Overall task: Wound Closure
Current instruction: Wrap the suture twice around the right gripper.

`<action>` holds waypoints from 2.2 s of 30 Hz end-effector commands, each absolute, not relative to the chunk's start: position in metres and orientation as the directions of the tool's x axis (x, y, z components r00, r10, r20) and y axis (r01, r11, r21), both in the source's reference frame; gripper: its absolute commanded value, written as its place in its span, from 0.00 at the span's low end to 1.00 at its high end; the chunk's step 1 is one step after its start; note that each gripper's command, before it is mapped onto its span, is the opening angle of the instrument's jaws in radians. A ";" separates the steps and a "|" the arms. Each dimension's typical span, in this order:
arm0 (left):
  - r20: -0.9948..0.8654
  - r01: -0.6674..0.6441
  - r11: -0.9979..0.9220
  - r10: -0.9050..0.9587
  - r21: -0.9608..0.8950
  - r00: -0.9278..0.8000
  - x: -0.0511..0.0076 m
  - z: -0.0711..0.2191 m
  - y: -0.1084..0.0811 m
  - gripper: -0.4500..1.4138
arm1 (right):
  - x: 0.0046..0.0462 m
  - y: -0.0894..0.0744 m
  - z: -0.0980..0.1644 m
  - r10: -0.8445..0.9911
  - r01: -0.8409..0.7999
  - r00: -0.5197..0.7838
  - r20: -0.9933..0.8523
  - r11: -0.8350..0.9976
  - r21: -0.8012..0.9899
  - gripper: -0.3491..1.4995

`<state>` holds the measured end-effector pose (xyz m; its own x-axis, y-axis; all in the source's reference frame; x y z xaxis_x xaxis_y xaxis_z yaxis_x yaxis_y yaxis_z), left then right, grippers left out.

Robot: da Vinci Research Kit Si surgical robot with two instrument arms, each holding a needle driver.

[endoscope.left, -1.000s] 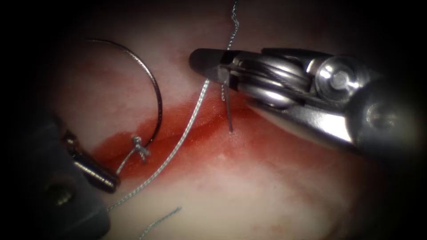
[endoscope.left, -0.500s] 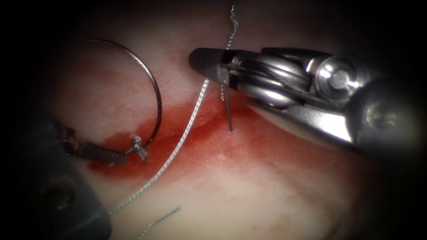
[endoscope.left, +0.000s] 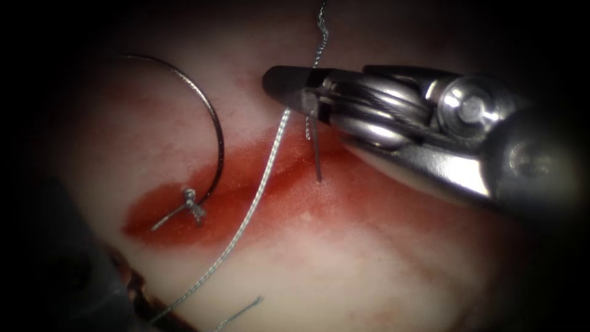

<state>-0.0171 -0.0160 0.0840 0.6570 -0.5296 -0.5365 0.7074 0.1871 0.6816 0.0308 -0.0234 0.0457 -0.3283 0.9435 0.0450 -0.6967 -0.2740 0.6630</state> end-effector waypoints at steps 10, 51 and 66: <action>-0.566 0.787 0.207 -0.591 0.581 0.574 -0.0170 0.084 -0.011 0.00 | 0.0321 -0.023 0.045 0.954 -0.707 -0.299 0.013 -0.230 0.669 0.20; -0.040 0.575 0.553 -0.699 0.602 0.714 -0.0158 0.085 0.001 0.00 | 0.0294 -0.024 0.052 0.644 -0.126 0.292 -0.707 0.759 0.639 0.00; -0.077 0.687 0.644 -0.709 0.336 0.701 -0.0157 0.090 0.001 0.00 | 0.0310 -0.026 0.053 0.702 0.089 0.258 -0.664 0.667 0.740 0.00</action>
<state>-0.0156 0.0001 0.0905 0.6993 -0.7096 -0.0870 0.6933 0.6434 0.3246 0.0297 -0.0266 0.0530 0.2491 0.7224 -0.6451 0.1027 0.6426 0.7593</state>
